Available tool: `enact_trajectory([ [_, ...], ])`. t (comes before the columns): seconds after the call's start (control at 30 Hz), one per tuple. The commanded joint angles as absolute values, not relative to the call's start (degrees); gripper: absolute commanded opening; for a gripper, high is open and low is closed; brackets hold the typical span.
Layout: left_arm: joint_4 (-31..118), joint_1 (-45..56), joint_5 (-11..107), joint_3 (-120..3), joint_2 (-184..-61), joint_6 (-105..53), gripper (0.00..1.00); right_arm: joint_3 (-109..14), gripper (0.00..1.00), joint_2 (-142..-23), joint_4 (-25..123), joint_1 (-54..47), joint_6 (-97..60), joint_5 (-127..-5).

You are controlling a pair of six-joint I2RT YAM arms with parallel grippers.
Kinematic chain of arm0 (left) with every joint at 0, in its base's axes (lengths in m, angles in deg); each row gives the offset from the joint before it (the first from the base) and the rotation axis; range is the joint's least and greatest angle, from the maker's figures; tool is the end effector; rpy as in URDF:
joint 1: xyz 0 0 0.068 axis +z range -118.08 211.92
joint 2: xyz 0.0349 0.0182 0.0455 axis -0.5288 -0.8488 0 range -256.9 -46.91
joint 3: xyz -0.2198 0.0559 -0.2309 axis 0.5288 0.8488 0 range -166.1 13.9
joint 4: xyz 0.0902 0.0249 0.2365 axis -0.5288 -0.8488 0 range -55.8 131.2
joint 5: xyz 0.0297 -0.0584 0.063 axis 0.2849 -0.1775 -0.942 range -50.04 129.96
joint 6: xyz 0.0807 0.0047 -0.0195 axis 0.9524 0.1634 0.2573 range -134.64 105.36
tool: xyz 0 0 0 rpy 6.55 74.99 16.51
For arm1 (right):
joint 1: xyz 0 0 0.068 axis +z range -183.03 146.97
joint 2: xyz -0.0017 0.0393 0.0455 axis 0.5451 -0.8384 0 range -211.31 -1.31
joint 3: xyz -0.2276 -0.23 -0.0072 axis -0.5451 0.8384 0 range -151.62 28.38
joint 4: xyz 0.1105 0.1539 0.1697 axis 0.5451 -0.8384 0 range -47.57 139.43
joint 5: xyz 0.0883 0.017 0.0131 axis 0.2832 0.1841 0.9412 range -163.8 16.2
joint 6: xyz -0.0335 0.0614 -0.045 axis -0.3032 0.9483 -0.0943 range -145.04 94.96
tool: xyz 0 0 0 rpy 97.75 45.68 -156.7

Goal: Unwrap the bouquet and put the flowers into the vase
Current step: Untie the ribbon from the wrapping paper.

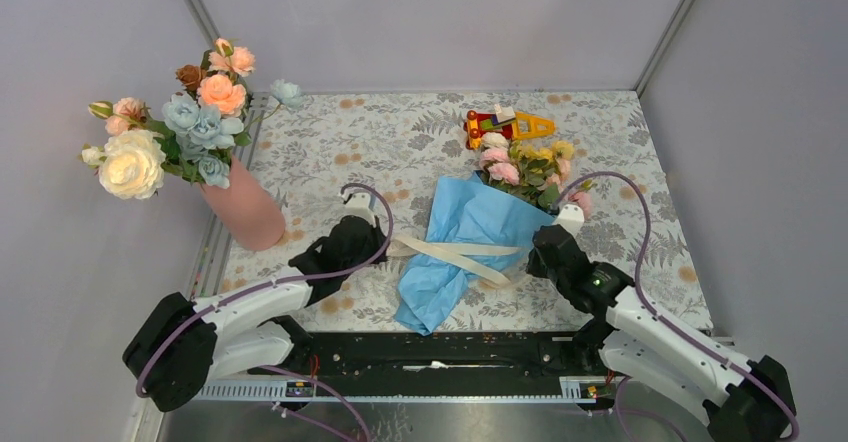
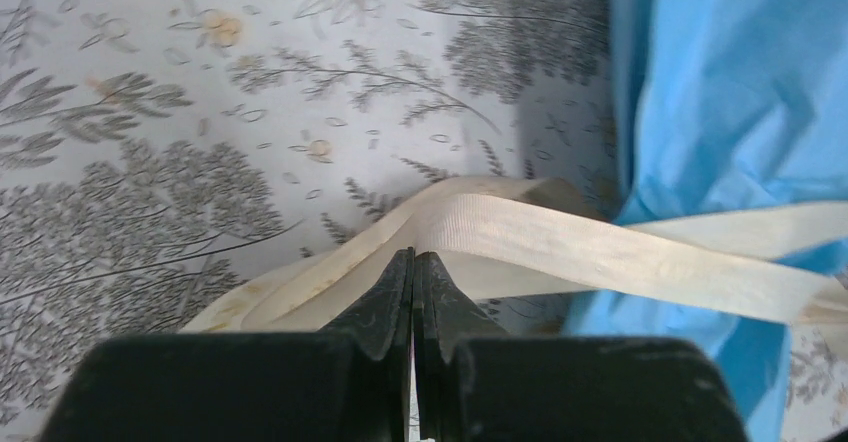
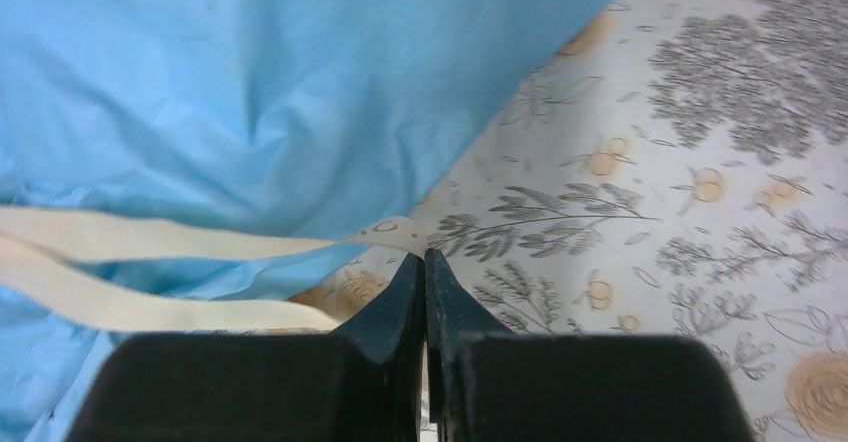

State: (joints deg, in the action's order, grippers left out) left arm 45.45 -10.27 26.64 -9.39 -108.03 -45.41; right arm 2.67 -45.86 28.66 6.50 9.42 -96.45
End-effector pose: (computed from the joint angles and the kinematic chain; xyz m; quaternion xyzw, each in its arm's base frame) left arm 0.1685 -0.1300 0.2123 0.0326 0.8764 -0.1970 0.4383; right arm 0.1314 0.0722 0.2255 0.0443 0.8901 0.1093 0.4403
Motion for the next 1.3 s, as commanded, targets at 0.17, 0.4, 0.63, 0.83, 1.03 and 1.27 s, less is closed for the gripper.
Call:
enact_trajectory([
  [0.17, 43.81, -1.87, 25.60, -7.92, -109.19, -52.84, 0.00, 5.58, 0.02, -35.61, 19.85, 1.72, 20.92, -110.58],
  [0.4, 43.29, 4.17, 24.68, -5.30, -107.57, -56.18, 0.00, 5.41, 0.07, -32.87, 14.10, -0.52, 27.48, -117.38],
  [0.63, 42.67, 6.70, 25.83, -4.29, -104.76, -57.50, 0.00, 4.84, 0.18, -25.02, 7.82, -0.62, 30.38, -124.01],
  [0.83, 42.19, 8.22, 29.00, -4.36, -102.28, -59.31, 0.00, 5.22, 0.49, -17.25, 5.95, -0.60, 29.47, -125.44],
  [1.03, 38.49, 8.38, 30.52, -6.69, -99.37, -56.92, 0.16, 3.52, 0.91, -12.49, 13.03, -0.60, 15.29, -118.44],
  [1.27, 35.48, 7.93, 31.80, -10.01, -98.41, -51.41, 0.84, 0.49, 0.93, -19.79, 24.49, -0.61, -2.05, -93.38],
])
